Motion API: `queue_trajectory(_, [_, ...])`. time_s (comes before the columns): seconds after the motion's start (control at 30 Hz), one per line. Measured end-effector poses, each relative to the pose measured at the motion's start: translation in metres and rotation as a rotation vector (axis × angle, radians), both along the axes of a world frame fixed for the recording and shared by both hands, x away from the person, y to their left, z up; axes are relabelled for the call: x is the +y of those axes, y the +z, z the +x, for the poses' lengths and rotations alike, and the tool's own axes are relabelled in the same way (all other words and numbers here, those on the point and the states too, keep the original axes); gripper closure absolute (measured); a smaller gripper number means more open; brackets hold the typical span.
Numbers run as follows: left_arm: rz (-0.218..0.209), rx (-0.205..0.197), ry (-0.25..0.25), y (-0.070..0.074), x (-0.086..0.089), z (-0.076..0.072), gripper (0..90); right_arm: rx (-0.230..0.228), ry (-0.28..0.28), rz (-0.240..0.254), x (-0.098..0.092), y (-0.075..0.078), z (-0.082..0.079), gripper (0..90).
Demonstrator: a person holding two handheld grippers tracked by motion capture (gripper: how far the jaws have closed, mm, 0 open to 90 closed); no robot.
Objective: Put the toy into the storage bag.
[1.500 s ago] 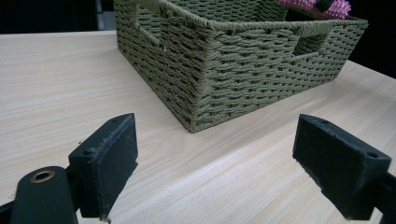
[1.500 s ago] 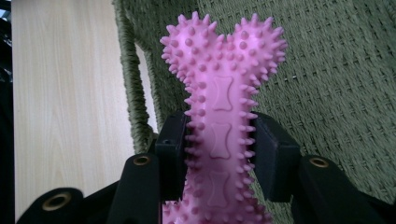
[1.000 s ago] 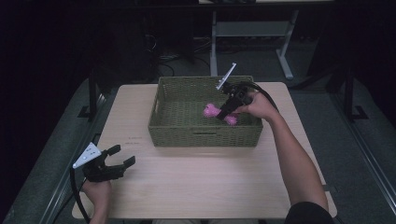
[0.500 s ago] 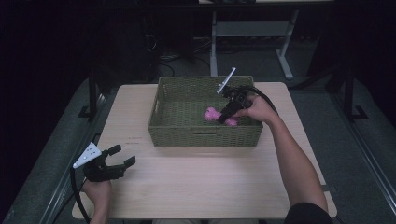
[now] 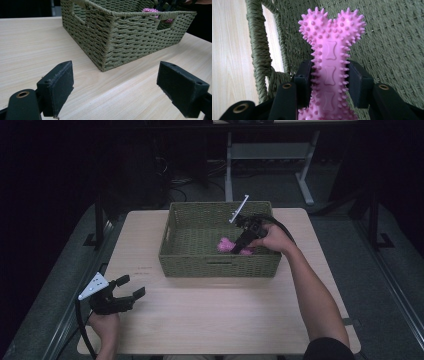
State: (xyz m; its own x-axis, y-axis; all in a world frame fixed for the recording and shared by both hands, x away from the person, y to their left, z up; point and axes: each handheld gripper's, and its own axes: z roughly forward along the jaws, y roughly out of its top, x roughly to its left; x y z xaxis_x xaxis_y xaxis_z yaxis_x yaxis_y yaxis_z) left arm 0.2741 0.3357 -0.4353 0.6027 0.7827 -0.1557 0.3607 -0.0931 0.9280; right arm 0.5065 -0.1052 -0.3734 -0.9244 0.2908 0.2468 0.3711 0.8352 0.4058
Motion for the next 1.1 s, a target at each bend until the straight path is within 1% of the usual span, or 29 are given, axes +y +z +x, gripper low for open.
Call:
queue_trajectory(0.1, [0.0,0.0,-0.001,0.0,0.0,0.0,13.5,0.007,-0.002,0.009,0.0,0.0,0.001,54.6])
queue_trajectory(0.13, [0.001,0.001,-0.001,0.0,0.0,0.0,13.5,0.015,-0.008,0.033,-0.002,0.003,0.001,58.1])
queue_trajectory(0.17, [0.001,0.001,-0.001,0.0,0.0,0.0,13.5,0.019,-0.008,0.044,-0.002,0.005,0.001,58.8])
queue_trajectory(0.2, [0.002,0.002,-0.004,0.0,0.0,0.0,13.5,0.006,-0.01,0.041,-0.003,0.007,0.0,58.0])
queue_trajectory(0.3, [0.002,0.0,-0.006,0.0,-0.001,0.0,13.5,0.001,-0.024,0.042,-0.005,0.009,0.0,56.4])
queue_trajectory(0.33, [0.001,0.0,-0.006,0.0,-0.001,0.0,13.5,-0.009,-0.029,0.032,-0.007,0.01,-0.001,55.6])
queue_trajectory(0.6, [0.001,0.0,-0.006,0.0,-0.001,0.0,13.5,-0.009,-0.035,0.033,-0.009,0.012,-0.004,53.0])
queue_trajectory(0.63, [0.0,0.0,-0.005,0.0,-0.001,0.0,13.5,-0.007,-0.04,0.033,-0.009,0.012,-0.004,52.1])
queue_trajectory(0.67, [0.001,0.0,-0.005,0.0,-0.001,0.0,13.5,-0.003,-0.045,0.035,-0.009,0.012,-0.004,49.3])
queue_trajectory(0.7, [0.0,0.0,-0.004,0.0,-0.001,0.0,13.5,-0.003,-0.045,0.035,-0.009,0.012,-0.004,49.3])
queue_trajectory(0.77, [-0.002,0.0,-0.002,0.0,-0.001,0.0,13.5,-0.008,-0.054,0.048,-0.009,0.012,-0.005,47.9])
queue_trajectory(0.8, [0.001,0.006,-0.006,-0.001,-0.001,0.0,13.5,-0.01,-0.055,0.049,-0.009,0.012,-0.005,47.5])
queue_trajectory(0.93, [-0.003,-0.001,-0.009,0.0,-0.001,-0.001,13.5,-0.013,-0.07,0.051,-0.011,0.012,-0.007,46.0])
queue_trajectory(1.1, [-0.002,0.002,-0.008,0.0,-0.001,-0.001,13.5,-0.013,-0.073,0.053,-0.012,0.013,-0.01,44.6])
